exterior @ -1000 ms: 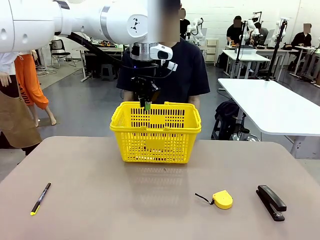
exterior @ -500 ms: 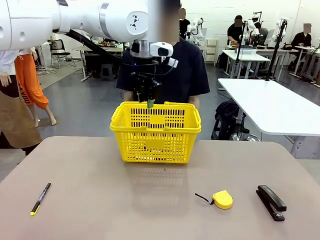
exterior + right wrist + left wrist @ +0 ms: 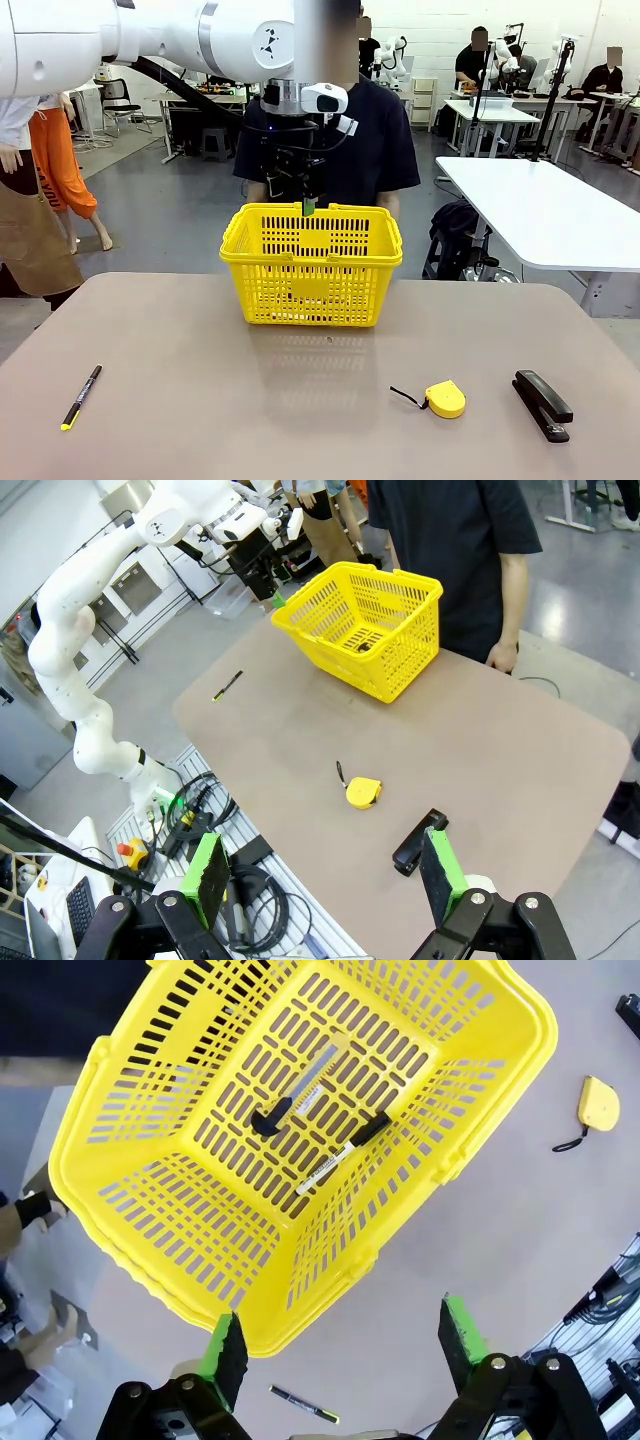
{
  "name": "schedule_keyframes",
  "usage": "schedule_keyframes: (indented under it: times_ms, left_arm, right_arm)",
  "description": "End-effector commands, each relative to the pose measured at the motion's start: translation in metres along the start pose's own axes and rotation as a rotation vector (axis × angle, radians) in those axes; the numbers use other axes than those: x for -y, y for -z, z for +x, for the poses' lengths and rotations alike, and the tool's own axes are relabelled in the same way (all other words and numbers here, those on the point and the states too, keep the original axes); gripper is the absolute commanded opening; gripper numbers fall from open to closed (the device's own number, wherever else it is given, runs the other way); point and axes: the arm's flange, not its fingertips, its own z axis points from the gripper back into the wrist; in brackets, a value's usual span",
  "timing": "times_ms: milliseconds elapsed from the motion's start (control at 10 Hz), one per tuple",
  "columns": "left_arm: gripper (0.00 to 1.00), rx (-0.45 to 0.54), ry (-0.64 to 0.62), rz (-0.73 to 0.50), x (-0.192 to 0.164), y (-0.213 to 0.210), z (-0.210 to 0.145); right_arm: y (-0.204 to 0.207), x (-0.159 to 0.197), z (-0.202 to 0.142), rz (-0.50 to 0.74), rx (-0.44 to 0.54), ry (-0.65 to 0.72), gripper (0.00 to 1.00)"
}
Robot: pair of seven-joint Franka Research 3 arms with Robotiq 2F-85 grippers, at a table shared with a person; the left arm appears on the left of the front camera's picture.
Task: Place the items the person wants into the basket.
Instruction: Pick up the item the person points to and place it in the Market Basket.
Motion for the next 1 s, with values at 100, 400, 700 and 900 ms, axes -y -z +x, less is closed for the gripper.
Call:
schedule_keyframes:
  times_ms: [100,400,700,900]
  left_arm:
    - [1.00,0.007,-0.026,0.024,-0.003,0.001,-0.009]
    - [1.00,-0.037,-0.062,0.015,0.001,0.000,-0.026]
    - [1.00,-0.060,-0.022,0.013,0.041,0.019,-0.118]
    - [1.00,-0.041,-0.023,0.049,0.055,0.033,-0.178]
  right_arm:
    - [-0.001,0.000,0.003,0.020,0.018,-0.017,1.00]
    - [-0.001,0.000,0.003,0.020,0.018,-0.017,1.00]
    - [-0.001,0.000,0.003,0.020,0.018,-0.017,1.00]
    - [-0.001,0.000,0.003,0.020,0.018,-0.017,1.00]
